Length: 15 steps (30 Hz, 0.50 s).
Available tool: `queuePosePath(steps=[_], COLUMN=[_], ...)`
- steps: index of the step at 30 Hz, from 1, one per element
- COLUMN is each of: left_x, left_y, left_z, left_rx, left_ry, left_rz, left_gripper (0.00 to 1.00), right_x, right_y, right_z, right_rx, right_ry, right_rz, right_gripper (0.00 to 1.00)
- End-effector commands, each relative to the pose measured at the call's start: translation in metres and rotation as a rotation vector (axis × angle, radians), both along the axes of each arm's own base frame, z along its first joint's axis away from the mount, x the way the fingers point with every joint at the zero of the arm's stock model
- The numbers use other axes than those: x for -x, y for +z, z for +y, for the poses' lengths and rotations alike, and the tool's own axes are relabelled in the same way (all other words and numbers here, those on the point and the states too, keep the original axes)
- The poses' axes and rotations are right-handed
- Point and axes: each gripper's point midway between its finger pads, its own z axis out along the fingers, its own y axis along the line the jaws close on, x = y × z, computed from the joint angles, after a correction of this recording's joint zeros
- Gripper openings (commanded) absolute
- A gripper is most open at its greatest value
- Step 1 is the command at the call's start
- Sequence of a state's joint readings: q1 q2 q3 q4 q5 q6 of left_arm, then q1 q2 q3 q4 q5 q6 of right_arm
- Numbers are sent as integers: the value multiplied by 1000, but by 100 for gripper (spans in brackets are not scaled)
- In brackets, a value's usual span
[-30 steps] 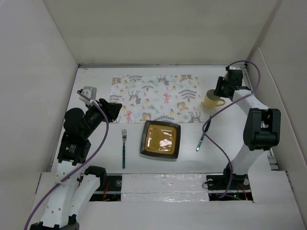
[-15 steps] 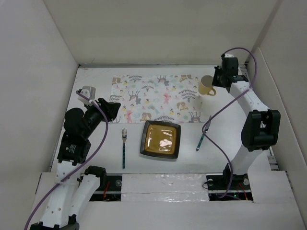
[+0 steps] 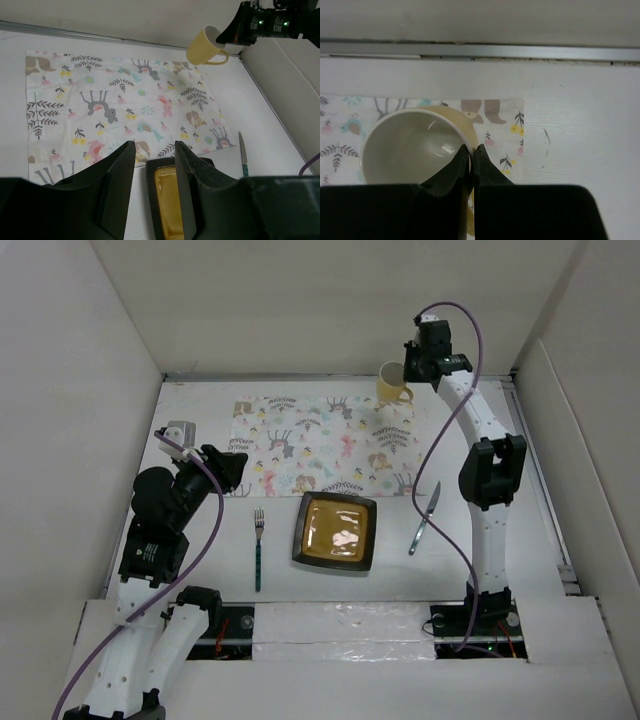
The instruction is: Set the dinner table for one person
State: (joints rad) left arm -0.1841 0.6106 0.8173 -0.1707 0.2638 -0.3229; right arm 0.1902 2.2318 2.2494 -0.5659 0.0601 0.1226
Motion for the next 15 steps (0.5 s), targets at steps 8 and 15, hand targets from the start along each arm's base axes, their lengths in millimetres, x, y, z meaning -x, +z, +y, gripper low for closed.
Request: queuePosePath(steps=[8, 15], left_x=[-3, -5], left_y=[6, 3], left_z=[1, 3], left_rx=[-2, -5], left_ry=[8, 24], left_rz=[-32, -24], left_gripper=[35, 35], right_x=[-16, -28], right_y=[2, -16], right_z=[5, -14], right_rx=[-5, 4], right_ry=[3, -42], right_rz=[-17, -10], right_gripper=[0, 0])
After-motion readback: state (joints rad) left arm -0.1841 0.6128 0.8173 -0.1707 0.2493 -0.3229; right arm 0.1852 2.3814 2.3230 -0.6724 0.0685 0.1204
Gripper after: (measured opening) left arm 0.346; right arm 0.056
